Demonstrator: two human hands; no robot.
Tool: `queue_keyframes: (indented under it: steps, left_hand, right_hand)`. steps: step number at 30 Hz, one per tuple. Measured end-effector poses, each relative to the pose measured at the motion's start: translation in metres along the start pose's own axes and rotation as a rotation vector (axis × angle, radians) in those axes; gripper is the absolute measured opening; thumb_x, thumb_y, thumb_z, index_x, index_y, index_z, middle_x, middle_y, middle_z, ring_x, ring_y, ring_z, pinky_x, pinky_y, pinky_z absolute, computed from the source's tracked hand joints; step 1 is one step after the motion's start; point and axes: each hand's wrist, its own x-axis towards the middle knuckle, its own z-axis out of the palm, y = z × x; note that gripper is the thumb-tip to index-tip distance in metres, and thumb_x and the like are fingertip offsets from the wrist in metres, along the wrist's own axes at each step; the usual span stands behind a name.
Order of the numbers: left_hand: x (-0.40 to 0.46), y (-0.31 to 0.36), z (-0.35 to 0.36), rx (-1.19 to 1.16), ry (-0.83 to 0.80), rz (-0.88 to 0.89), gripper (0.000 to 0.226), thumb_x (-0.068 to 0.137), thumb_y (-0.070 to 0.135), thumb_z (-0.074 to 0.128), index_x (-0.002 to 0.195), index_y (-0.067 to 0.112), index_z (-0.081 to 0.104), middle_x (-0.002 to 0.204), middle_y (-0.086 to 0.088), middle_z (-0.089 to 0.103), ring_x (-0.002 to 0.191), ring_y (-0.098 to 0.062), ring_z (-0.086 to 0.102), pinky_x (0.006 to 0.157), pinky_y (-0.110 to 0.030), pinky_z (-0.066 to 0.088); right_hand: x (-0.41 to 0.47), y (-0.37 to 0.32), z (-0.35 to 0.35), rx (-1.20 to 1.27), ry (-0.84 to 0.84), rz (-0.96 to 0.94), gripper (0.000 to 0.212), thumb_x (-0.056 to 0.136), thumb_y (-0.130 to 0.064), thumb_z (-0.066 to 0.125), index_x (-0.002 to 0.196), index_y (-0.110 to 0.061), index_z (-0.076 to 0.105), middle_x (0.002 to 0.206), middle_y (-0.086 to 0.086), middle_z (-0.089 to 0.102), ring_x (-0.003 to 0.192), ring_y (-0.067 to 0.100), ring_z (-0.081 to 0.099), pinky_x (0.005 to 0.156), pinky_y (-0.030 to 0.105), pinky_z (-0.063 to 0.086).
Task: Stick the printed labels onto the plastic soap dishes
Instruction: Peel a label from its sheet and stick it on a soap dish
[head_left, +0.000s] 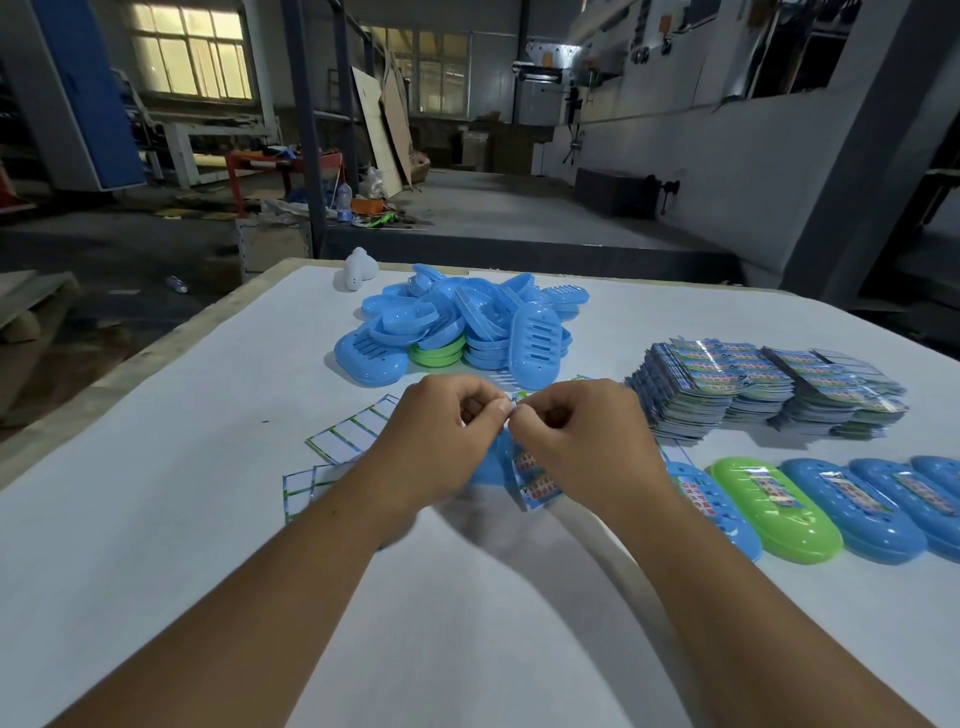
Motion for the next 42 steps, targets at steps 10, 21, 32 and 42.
queue_keyframes:
  steps: [10,21,32,42]
  left_hand:
    - [0.006,-0.007,-0.001,0.018,-0.019,0.006,0.016,0.093,0.025,0.063,0.078,0.026,0.067,0.069,0.015,0.067,0.065,0.000,0.058,0.062,-0.014,0.045]
    - [0.016,-0.005,-0.012,-0.369,0.169,-0.364,0.020,0.091,0.036,0.069,0.103,0.021,0.070,0.079,0.006,0.077,0.071,-0.005,0.072,0.066,-0.024,0.055]
    - [0.018,-0.011,-0.017,-0.325,0.281,-0.312,0.018,0.089,0.026,0.066,0.076,0.018,0.075,0.065,0.008,0.071,0.059,0.002,0.063,0.059,-0.020,0.051]
    - [0.008,0.002,-0.009,-0.239,0.038,-0.145,0.018,0.090,0.021,0.068,0.074,0.022,0.076,0.067,0.007,0.073,0.059,0.000,0.063,0.053,-0.011,0.046]
  right_hand:
    - [0.005,0.008,-0.010,-0.035,-0.094,-0.135,0.020,0.088,-0.031,0.071,0.107,-0.035,0.072,0.103,-0.021,0.066,0.084,-0.003,0.055,0.076,0.018,0.043]
    - [0.012,0.004,-0.009,0.673,-0.026,0.312,0.033,0.091,0.001,0.067,0.114,-0.022,0.060,0.073,0.002,0.073,0.063,0.013,0.071,0.057,0.020,0.054]
    - [0.004,0.000,-0.005,0.652,-0.373,0.404,0.032,0.088,0.001,0.068,0.114,-0.017,0.061,0.088,0.010,0.078,0.065,0.020,0.073,0.053,0.024,0.053]
    - [0.009,0.002,-0.011,0.630,-0.126,0.251,0.010,0.096,-0.015,0.068,0.104,-0.020,0.071,0.080,-0.003,0.078,0.072,0.007,0.075,0.055,0.019,0.055]
